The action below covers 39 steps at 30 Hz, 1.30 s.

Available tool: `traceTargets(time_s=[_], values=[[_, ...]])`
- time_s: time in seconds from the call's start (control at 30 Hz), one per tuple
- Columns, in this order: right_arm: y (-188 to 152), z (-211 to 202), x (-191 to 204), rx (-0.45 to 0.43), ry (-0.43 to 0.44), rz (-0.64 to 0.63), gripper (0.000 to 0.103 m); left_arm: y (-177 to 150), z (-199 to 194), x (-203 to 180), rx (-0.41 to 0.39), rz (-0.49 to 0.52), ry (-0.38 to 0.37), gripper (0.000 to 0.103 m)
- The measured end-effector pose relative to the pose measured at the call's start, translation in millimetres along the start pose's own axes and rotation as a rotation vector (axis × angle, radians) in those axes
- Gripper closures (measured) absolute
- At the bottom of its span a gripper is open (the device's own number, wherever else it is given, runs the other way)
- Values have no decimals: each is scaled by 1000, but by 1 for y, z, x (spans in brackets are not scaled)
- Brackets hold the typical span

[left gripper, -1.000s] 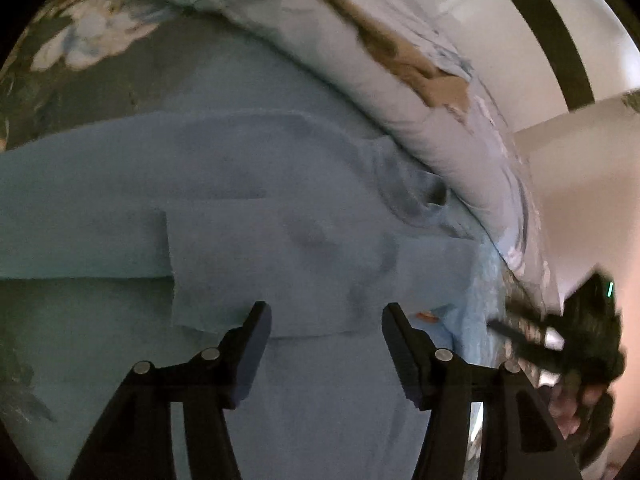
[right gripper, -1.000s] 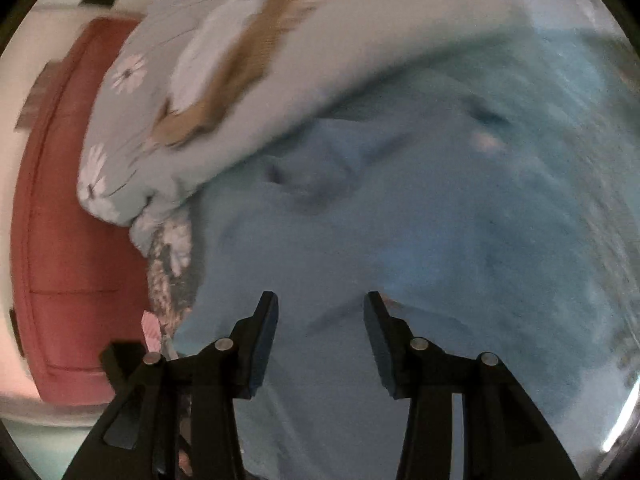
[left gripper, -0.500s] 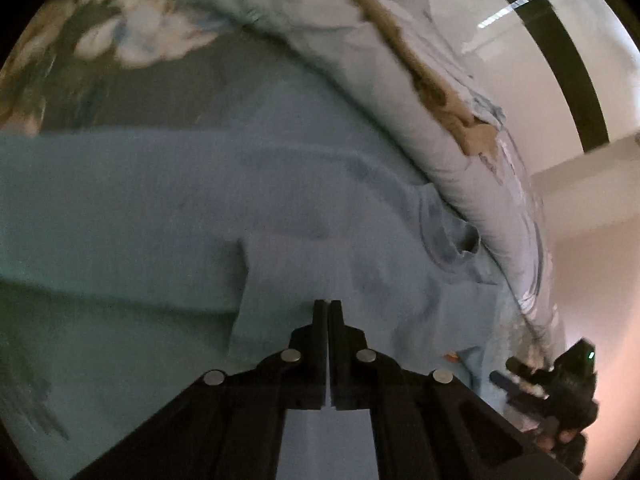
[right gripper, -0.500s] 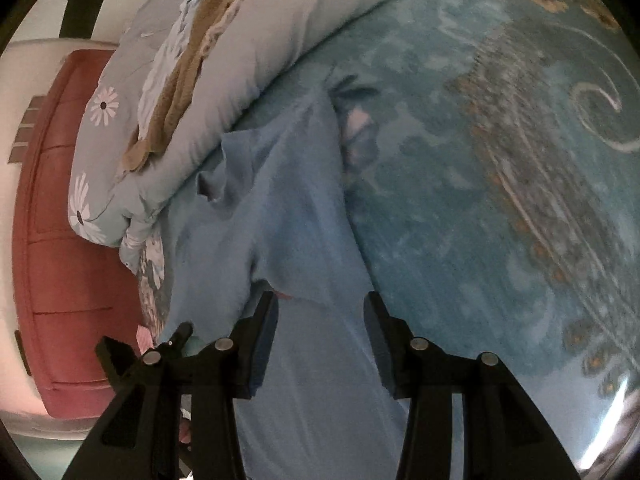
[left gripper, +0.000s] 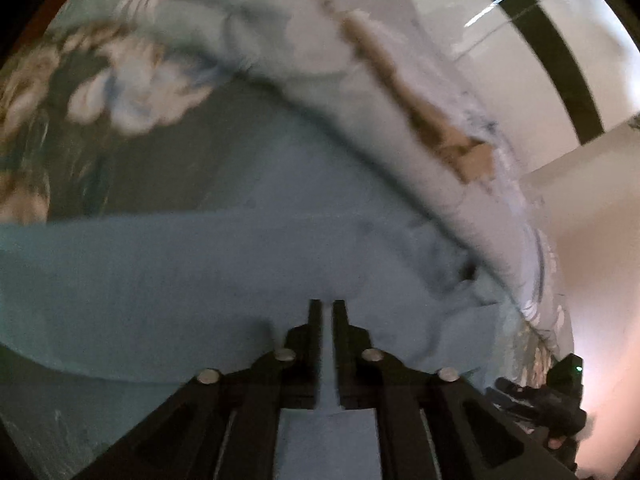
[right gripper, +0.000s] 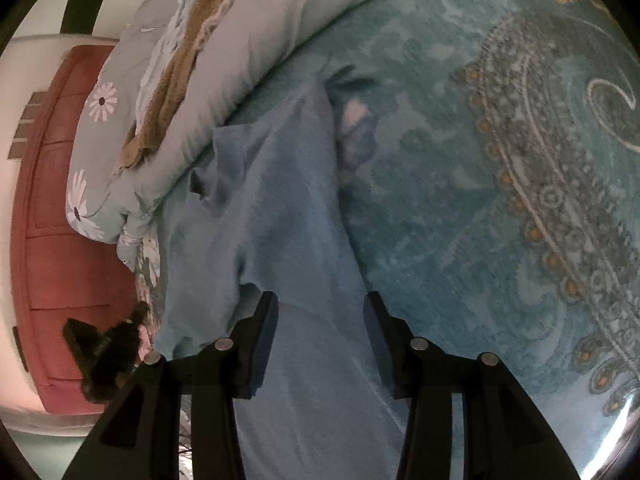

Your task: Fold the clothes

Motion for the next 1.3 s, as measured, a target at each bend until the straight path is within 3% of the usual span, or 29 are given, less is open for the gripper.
traceTargets(time_s=[0.03,0.2,0.27,0.3,0.33,0.37,0.47,0.67,0.8,0.93,1.0,1.07,1.1,1.13,1.23,1.3], values=[[-1,0,-2,-1,0,3,57,-5,4,5,10,-17,5,57],[-5,0,-10,3,4,21,57,-12,8,4,-4,-33,-43,57],[-6,2,-13,7,6,31,57,-13,8,2,-17,-25,-60,61],[-7,3,-14,9,10,35,57,-14,7,-4,-34,-3,-64,73],[-8,4,-15,10,14,38,57,-13,6,-9,-42,22,-56,95],[-9,4,-16,11,18,41,57,-11,6,-14,-41,48,-47,100],[-9,4,-17,8,27,49,57,-3,6,-29,-35,129,-25,100],[-8,-3,-17,-16,24,38,57,46,-12,-45,-127,222,71,100],[-10,-11,-6,-70,-16,-41,57,50,27,-21,-3,160,96,100],[-21,-6,11,-74,-95,-175,57,46,41,-16,36,116,64,99],[-20,-2,12,-82,-125,-193,57,44,46,-15,53,94,47,97],[-19,2,13,-91,-154,-211,57,43,44,-13,60,65,15,83],[-19,3,13,-95,-169,-220,57,42,43,-11,62,51,-1,69],[-19,5,14,-100,-184,-229,63,41,41,-10,59,46,-7,59],[-18,10,16,-113,-229,-256,90,38,33,-6,46,41,-10,53],[-17,14,17,-121,-258,-273,97,35,29,-2,48,34,-13,50]])
Point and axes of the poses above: each gripper's, at about its wrist camera, not at the fingertips, and z roughly the way its jaws point, x to its left, y to its top, the point moved 6 cm from there along z, roughly the way its jaws point, and after that the axes turned 12 degrees about z, right-handed, at the moved point
